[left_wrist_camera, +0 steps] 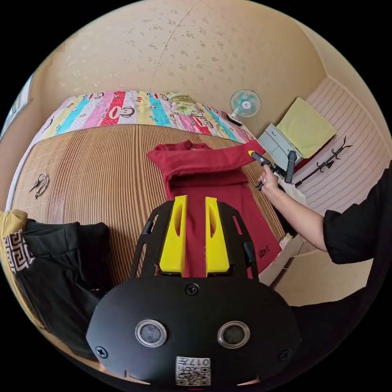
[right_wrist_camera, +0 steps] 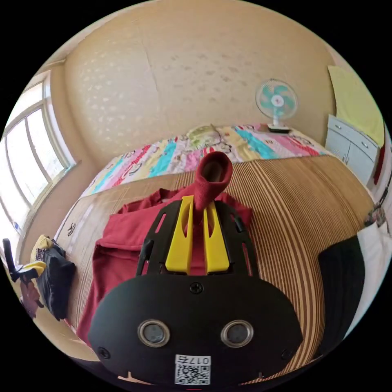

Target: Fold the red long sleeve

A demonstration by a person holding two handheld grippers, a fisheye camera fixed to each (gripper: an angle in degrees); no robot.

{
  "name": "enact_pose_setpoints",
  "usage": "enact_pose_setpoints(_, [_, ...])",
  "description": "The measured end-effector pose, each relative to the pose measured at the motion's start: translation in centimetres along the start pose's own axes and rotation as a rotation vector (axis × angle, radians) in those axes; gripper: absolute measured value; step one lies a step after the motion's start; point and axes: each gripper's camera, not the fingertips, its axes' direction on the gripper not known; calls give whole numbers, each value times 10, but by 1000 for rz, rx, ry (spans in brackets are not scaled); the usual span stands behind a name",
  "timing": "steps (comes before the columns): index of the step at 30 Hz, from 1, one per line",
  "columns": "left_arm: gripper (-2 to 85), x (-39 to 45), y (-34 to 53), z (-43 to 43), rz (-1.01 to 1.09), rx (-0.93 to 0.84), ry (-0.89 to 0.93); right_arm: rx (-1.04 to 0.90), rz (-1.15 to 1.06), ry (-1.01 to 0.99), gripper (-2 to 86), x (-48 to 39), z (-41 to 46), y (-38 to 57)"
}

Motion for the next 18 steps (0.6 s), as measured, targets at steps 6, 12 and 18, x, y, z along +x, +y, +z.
enact_pose_setpoints(6, [87, -1, -21, 28, -28, -18, -52, -10, 264, -237, 67, 87, 6, 33])
enact_pose_setpoints(12, [100, -62, -108, 77, -158, 63, -118, 1, 298, -326, 63, 119, -3, 18])
enact_pose_setpoints(18, [17, -134, -134, 153, -342, -13, -70, 46, 63, -373, 42, 100, -22, -21])
